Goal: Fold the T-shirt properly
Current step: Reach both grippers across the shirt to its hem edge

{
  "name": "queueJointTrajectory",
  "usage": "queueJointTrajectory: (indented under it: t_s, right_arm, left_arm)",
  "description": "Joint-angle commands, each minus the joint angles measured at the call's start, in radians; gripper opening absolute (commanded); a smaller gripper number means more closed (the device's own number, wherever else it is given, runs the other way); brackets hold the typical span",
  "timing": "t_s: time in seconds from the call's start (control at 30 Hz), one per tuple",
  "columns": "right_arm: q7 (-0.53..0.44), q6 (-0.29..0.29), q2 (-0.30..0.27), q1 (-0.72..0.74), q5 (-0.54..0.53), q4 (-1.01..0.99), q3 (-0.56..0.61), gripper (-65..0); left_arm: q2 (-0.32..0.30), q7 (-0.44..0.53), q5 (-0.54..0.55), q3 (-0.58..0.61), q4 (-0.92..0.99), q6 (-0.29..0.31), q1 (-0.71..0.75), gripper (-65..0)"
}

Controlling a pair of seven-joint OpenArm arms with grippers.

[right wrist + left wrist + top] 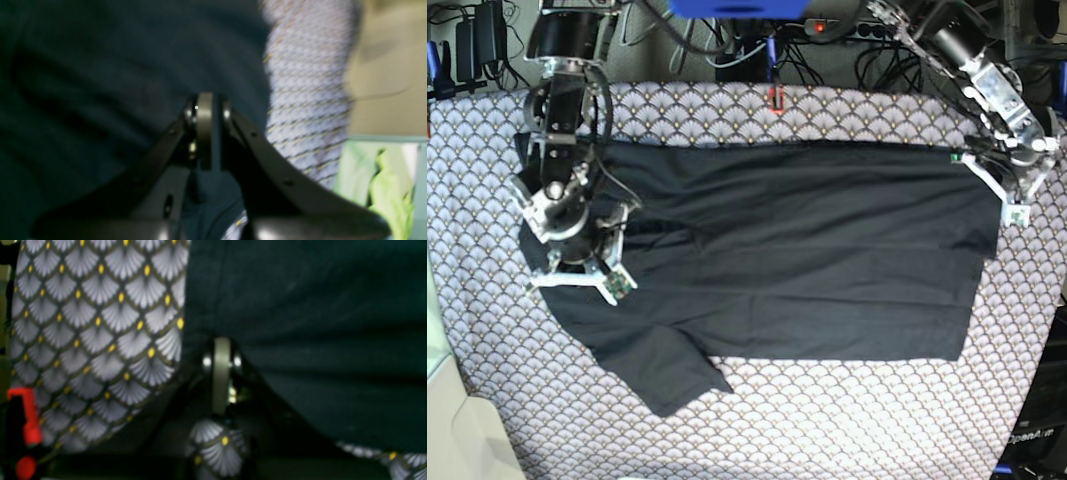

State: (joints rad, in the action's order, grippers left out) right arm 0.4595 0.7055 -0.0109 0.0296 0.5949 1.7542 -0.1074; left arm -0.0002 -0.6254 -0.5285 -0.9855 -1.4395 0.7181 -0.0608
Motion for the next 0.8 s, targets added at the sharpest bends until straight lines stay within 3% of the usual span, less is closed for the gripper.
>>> queueJointTrajectory:
  t_s: [0.0, 0.23, 0.43, 0.57, 0.77]
  right_arm:
    - [-0.009, -0.007, -0.004, 0.011, -0.005, 0.022, -0.016, -62.7]
    - [-0.008, -0.007, 0.001, 0.085, -0.006, 0.023, -0.091, -51.9]
    - [0.002, -0.007, 0.002, 0.158, -0.010, -0.006, -0.096, -41.5]
    - [0.098, -0.007, -0.005, 0.304, -0.013, -0.165, -0.096, -39.0]
    - [0.121, -0.007, -0.096, 0.550, -0.120, -0.563, -0.117, -39.0]
  left_arm:
    - [-0.021, -0.009, -0.025, -0.005, -0.043, -0.020, -0.007, -65.0]
    - [-0.019, -0.021, -0.023, -0.002, -0.180, -0.020, -0.055, -65.0]
    - [-0.024, -0.023, -0.028, 0.000, -0.200, -0.020, -0.133, -48.7]
    - [-0.027, -0.023, -0.034, 0.000, -0.166, -0.020, -0.225, -41.8]
    - [-0.050, -0.018, -0.037, 0.047, 0.010, -0.020, -0.337, -38.4]
